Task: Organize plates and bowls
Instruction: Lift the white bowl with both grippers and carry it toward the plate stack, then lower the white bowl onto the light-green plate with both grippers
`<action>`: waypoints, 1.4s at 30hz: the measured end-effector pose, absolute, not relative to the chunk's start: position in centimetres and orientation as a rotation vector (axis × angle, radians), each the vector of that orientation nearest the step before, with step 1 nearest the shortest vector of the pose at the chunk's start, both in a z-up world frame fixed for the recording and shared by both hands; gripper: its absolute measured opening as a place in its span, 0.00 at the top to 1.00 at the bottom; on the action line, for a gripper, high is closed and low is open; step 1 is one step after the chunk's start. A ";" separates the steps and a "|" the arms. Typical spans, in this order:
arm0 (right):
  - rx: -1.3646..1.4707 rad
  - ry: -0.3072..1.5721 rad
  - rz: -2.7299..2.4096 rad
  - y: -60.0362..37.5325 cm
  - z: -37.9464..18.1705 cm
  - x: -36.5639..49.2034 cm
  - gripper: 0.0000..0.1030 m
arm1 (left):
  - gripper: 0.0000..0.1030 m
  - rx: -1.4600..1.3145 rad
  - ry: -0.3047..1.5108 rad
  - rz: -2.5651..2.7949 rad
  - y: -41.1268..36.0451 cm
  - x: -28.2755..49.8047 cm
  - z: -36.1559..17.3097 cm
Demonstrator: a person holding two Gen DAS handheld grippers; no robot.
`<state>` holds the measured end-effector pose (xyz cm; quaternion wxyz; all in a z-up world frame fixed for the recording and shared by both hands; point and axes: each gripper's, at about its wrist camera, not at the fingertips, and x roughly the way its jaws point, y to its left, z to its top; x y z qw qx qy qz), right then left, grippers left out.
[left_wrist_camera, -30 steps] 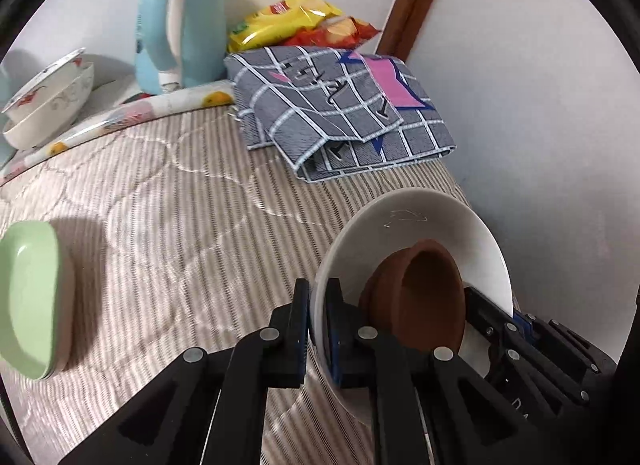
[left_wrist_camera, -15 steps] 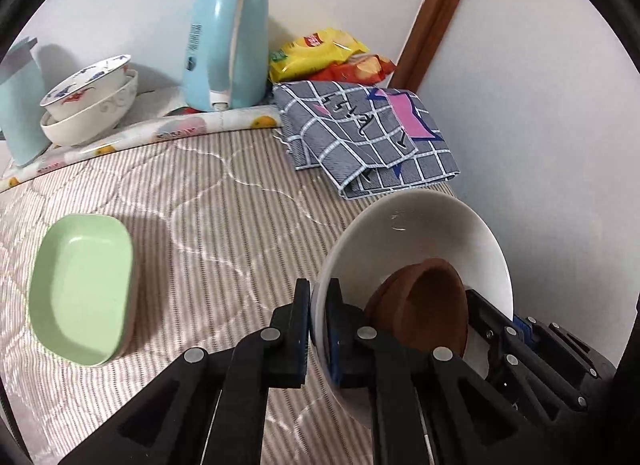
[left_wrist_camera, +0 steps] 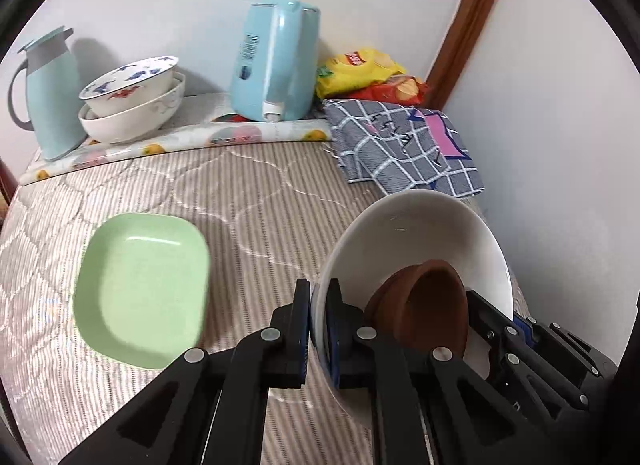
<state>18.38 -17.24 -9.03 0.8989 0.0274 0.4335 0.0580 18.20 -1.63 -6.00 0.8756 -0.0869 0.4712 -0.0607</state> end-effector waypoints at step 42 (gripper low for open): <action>-0.039 0.896 0.306 -0.9 -9.8 20.3 0.92 | 0.92 -0.299 0.979 0.050 15.2 18.4 -6.8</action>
